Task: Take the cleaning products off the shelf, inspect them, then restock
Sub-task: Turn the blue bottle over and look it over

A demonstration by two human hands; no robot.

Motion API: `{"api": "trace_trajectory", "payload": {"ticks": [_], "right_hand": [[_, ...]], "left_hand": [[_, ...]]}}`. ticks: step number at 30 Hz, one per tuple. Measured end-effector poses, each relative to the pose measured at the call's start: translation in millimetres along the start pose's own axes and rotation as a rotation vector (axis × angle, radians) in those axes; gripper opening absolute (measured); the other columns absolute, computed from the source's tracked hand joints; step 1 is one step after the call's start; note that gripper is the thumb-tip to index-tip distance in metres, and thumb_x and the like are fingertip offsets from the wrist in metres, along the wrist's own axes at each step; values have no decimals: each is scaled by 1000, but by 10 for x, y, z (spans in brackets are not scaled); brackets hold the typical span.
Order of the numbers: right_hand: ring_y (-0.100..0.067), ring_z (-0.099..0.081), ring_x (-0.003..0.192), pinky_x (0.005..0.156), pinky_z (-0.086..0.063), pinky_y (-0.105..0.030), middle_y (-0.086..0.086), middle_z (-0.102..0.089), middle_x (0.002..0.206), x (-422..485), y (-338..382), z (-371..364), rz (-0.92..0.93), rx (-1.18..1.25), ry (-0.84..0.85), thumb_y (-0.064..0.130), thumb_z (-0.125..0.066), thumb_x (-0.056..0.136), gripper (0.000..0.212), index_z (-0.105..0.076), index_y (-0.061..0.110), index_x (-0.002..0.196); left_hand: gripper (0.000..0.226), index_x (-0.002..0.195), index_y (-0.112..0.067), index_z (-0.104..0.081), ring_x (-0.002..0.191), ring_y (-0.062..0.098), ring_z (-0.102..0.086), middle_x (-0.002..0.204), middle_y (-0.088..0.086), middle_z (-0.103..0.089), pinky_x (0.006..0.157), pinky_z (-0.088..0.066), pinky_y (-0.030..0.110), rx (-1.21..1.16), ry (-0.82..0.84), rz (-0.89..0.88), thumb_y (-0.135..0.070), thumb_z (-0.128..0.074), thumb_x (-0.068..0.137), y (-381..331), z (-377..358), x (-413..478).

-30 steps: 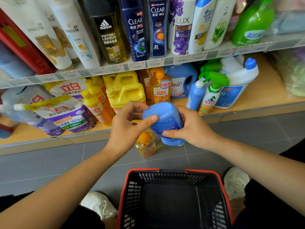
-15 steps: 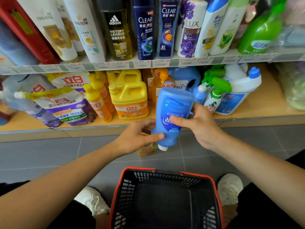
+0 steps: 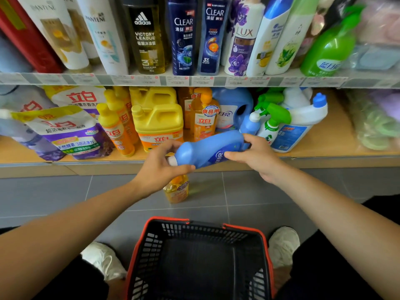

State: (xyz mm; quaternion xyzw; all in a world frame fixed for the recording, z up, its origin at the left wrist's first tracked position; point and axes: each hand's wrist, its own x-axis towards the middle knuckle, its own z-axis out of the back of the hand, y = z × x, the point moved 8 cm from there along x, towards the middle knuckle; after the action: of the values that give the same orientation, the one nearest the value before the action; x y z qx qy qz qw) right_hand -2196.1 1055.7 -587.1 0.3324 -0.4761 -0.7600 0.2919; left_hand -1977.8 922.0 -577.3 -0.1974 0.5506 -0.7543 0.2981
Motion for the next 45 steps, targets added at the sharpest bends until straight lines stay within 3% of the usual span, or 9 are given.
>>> {"api": "trace_trajectory", "payload": {"ticks": [4, 7, 12, 16, 24, 34, 38, 42, 45], "right_hand": [[-26, -66, 109, 93, -52, -38, -7, -69, 120, 303, 82, 378, 167, -545, -155, 14, -84, 76, 43, -71, 14, 117], [-30, -61, 116, 99, -48, -39, -13, -62, 129, 549, 163, 646, 249, -640, -247, 10, -82, 77, 49, -67, 9, 124], [-29, -44, 138, 112, -39, -43, -13, -44, 151, 812, 27, 633, 199, -682, -127, 5, -77, 82, 71, -48, 6, 147], [-33, -50, 127, 107, -39, -35, -15, -45, 139, 908, 13, 642, 220, -733, -173, 3, -77, 82, 66, -53, 6, 143], [-41, -58, 97, 77, -46, -45, -20, -64, 101, 895, 133, 551, 309, -873, -160, 4, -71, 77, 21, -69, 3, 98], [-37, -56, 95, 76, -40, -38, -16, -56, 107, 727, 237, 521, 325, -873, -148, 13, -72, 86, 18, -67, 4, 100], [-30, -54, 90, 74, -34, -32, -5, -51, 96, 534, 521, 488, 381, -786, -144, 19, -76, 84, 24, -71, 8, 105], [-25, -59, 81, 74, -46, -37, -4, -60, 87, 240, 761, 441, 424, -616, -90, 19, -81, 79, 19, -75, 12, 96], [-6, -60, 70, 71, -52, -32, 7, -64, 79, 22, 874, 345, 426, -445, 4, 18, -82, 80, 15, -74, 21, 92]], "left_hand": [[51, 115, -22, -71, 91, 14, -64, 101, -9, -68, 73, -50, 31, 357, 26, -143, -31, -92, 69, -56, -142, 175], [52, 115, -26, -72, 87, 16, -64, 95, -11, -67, 63, -41, 28, 559, 109, -164, -45, -88, 69, 109, -367, 288], [67, 119, -38, -67, 96, 19, -66, 108, -8, -72, 70, -50, 33, 966, 261, -190, -78, -66, 65, 477, -760, 411], [65, 116, -34, -66, 96, 23, -66, 108, -4, -72, 74, -54, 38, 1094, 458, -155, -77, -63, 68, 748, -1076, 553], [58, 120, -31, -61, 97, 28, -68, 106, 0, -72, 73, -49, 33, 1270, 641, -219, -70, -64, 77, 1211, -1458, 530], [59, 143, -36, -51, 126, 24, -58, 143, -7, -59, 94, -51, 38, 1038, 651, -112, -54, -65, 88, 1198, -1361, 460], [57, 141, -35, -55, 121, 18, -61, 138, -9, -62, 94, -51, 36, 883, 500, -160, -51, -69, 88, 766, -1099, 425], [80, 147, -23, -46, 116, 15, -60, 138, -4, -58, 91, -53, 34, 553, 249, -213, -39, -85, 78, 175, -690, 367], [98, 152, -30, -35, 128, 7, -48, 144, -13, -45, 100, -45, 29, 430, 180, -227, -53, -83, 69, -176, -477, 265]]}}
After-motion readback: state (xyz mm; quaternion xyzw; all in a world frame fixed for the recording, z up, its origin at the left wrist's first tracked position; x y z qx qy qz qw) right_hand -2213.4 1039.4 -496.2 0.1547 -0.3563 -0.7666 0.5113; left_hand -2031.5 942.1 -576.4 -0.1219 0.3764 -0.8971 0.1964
